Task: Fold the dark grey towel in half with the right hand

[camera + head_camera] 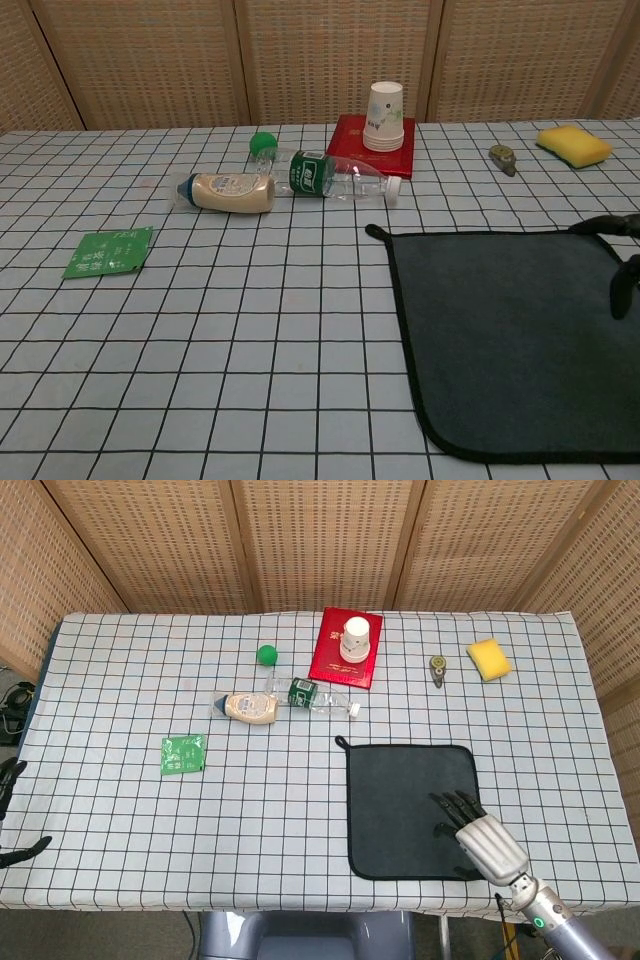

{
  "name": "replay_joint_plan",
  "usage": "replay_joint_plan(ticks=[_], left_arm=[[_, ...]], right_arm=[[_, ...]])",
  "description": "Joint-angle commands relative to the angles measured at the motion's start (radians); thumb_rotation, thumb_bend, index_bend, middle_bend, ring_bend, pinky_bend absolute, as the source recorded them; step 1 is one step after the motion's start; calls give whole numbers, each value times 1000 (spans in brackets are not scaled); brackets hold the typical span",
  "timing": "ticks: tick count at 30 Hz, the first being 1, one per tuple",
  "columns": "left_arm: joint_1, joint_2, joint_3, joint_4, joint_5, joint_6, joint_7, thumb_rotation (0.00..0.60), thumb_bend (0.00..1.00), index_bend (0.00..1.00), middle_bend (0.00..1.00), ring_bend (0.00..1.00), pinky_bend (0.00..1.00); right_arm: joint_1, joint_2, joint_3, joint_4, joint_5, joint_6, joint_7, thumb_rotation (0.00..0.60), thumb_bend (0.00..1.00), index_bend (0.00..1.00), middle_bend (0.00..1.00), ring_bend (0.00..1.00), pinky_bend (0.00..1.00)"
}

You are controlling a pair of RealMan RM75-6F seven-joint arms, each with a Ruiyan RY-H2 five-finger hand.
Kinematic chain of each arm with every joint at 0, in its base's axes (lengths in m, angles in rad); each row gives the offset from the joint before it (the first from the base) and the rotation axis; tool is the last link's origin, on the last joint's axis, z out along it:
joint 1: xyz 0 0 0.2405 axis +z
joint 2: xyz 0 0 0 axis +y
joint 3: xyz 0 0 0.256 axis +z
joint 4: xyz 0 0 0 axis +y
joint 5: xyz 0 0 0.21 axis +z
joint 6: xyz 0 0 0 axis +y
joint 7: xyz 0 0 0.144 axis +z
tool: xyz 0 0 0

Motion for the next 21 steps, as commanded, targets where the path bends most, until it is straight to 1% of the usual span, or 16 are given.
replay_joint_plan(ticks=[1,5,12,21], left_arm=[[-4,-4,-2,3,-8,-8,4,600,0,0,0,0,0],[-9,-8,-3,5,-16,-20,10,600,0,0,0,0,0],[-9,-11,0,3,-16,-20,17,600,0,0,0,0,0],[-10,-13,2,1,-15,-22,22,600,0,0,0,0,0]], right_arm=[[25,-72,-5,16,36,-58,-59,600,276,434,0,0,0],[35,-127,-14,41,70,-109,-119,600,320,446,0,0,0],[41,-170,-29,68,92,-138,-186,600,402,481,0,0,0],[47,-196,-43,69,93,-134,-213,600,411,511,0,0,0]])
